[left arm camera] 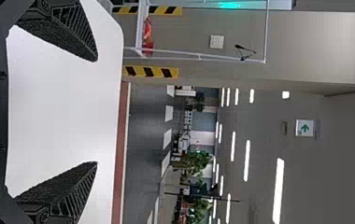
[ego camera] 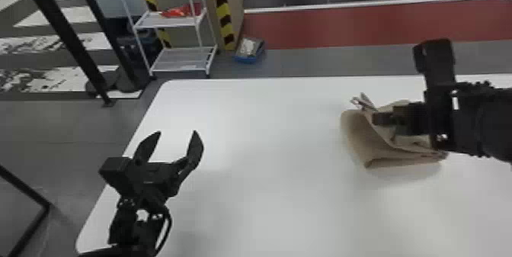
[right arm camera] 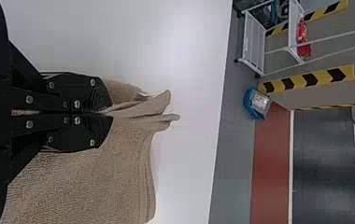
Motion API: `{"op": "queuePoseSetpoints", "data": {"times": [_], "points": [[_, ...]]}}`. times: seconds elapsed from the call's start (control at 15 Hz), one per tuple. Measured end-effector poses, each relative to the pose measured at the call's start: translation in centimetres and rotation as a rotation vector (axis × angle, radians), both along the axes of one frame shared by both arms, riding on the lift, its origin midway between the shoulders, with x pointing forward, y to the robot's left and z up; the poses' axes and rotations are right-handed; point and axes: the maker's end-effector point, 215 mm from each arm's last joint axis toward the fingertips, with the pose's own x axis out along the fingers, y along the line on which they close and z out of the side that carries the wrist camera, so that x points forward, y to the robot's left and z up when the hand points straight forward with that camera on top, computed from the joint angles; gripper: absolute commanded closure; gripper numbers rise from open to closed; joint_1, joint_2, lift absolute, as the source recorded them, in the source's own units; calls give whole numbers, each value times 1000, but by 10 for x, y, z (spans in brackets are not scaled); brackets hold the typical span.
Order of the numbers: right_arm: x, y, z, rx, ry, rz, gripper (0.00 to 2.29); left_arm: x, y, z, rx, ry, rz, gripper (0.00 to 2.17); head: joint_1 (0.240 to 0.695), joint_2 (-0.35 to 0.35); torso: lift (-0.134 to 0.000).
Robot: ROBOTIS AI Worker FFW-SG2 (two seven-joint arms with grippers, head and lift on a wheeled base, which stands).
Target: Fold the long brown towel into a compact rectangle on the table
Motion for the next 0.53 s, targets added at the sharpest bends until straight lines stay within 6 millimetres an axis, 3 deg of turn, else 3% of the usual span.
{"op": "queuePoseSetpoints", "data": {"times": [0.07,0.27,0.53], "points": [[-2,4,-3,-3,5,8,1193,1,-2,0,-1,0,-3,87,695,182,-123],[-6,11,-15,-16,26,22,137,1,-4,0,-1,0,-6,87,695,189,-123],[-9,21,-23,-9,25,37,53,1,-2,-1,-1,1,-5,87,695,198,-123]]}}
